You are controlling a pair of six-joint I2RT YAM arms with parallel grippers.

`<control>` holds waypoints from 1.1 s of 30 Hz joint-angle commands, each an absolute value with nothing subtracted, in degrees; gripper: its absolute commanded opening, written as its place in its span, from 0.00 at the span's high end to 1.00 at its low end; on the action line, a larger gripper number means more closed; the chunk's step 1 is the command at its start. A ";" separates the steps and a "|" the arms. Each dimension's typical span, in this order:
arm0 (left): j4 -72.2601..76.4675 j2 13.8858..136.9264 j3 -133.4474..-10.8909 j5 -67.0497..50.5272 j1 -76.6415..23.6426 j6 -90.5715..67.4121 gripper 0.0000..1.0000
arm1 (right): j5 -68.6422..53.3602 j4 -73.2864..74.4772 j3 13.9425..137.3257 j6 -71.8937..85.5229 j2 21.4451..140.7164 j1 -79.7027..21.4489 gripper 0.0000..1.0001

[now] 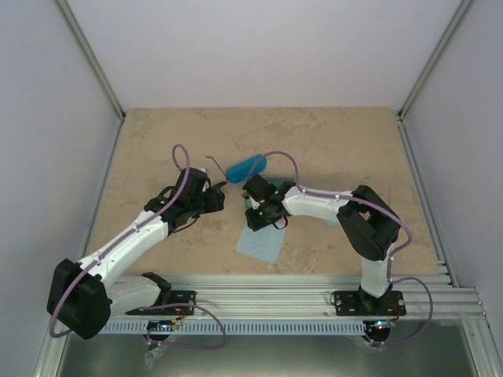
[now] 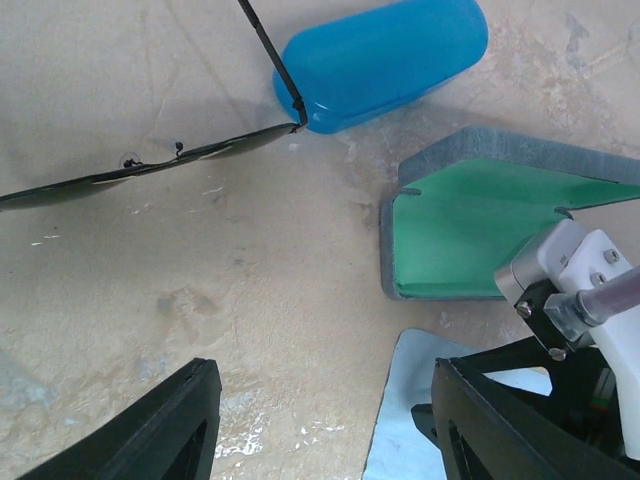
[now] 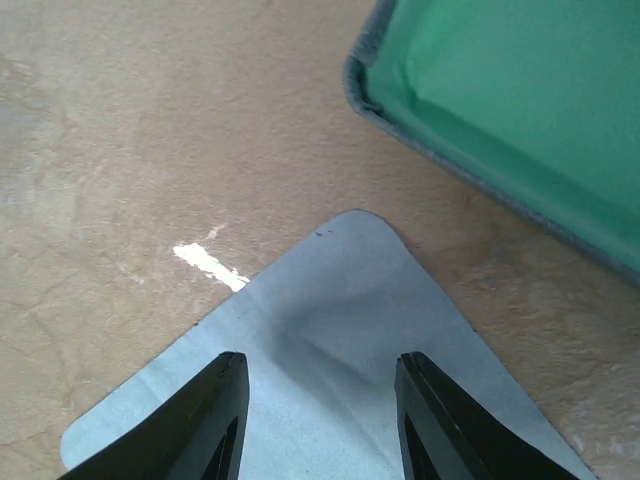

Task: Organize the sunglasses
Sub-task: Adjust the glasses cleaning cloth at the center of the board.

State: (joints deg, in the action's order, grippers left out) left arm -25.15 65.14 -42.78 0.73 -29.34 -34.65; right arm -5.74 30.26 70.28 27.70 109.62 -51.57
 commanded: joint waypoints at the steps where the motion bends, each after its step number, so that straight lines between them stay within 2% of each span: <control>1: -26.22 62.82 -42.86 2.83 -29.09 -35.58 0.39 | -3.91 31.79 72.14 25.39 106.90 -53.31 0.58; 7: -28.50 59.54 -43.01 8.56 -29.08 -38.62 0.39 | -9.39 31.52 68.57 25.79 104.60 -57.79 0.59; 16: -31.65 53.01 -43.16 15.95 -29.09 -42.86 0.38 | -12.20 30.32 69.08 26.21 108.77 -63.04 0.63; 25: -32.59 50.92 -43.29 15.81 -29.09 -42.35 0.38 | -14.27 31.05 67.90 25.52 111.06 -63.89 0.63; 33: -31.60 50.27 -42.95 13.14 -29.05 -40.85 0.37 | -25.27 31.16 62.67 20.56 106.42 -64.60 0.63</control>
